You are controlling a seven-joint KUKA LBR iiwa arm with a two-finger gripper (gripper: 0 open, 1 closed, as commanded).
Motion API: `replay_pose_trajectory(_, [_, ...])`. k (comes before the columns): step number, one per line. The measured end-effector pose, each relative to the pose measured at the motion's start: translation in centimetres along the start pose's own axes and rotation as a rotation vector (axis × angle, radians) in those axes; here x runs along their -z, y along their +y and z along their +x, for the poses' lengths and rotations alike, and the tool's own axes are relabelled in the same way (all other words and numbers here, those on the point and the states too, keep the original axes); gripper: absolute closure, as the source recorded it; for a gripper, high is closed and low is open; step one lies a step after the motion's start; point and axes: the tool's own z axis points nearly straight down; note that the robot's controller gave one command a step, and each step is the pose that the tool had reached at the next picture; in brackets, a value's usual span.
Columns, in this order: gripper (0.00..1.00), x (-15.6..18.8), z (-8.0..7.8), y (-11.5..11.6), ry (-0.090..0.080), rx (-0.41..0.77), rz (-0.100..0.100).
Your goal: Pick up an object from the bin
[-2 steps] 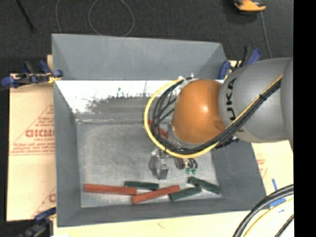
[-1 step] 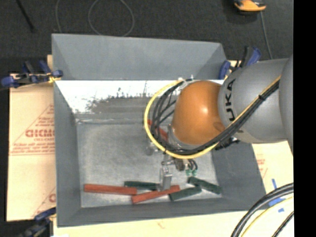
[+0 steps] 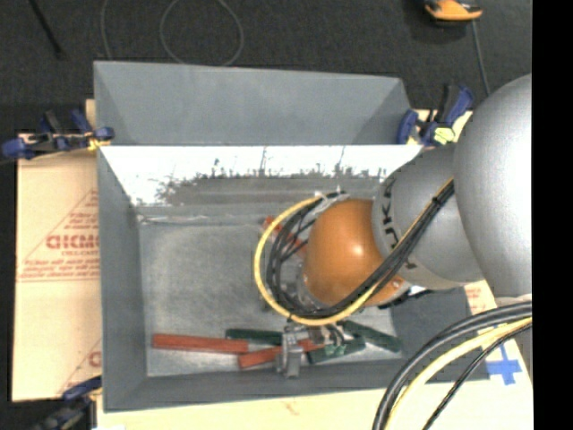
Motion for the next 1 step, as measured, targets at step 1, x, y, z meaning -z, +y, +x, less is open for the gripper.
replay_pose_trajectory(1, [1.0, 0.24, 0.24, 0.03, 0.013, 0.0, 0.0])
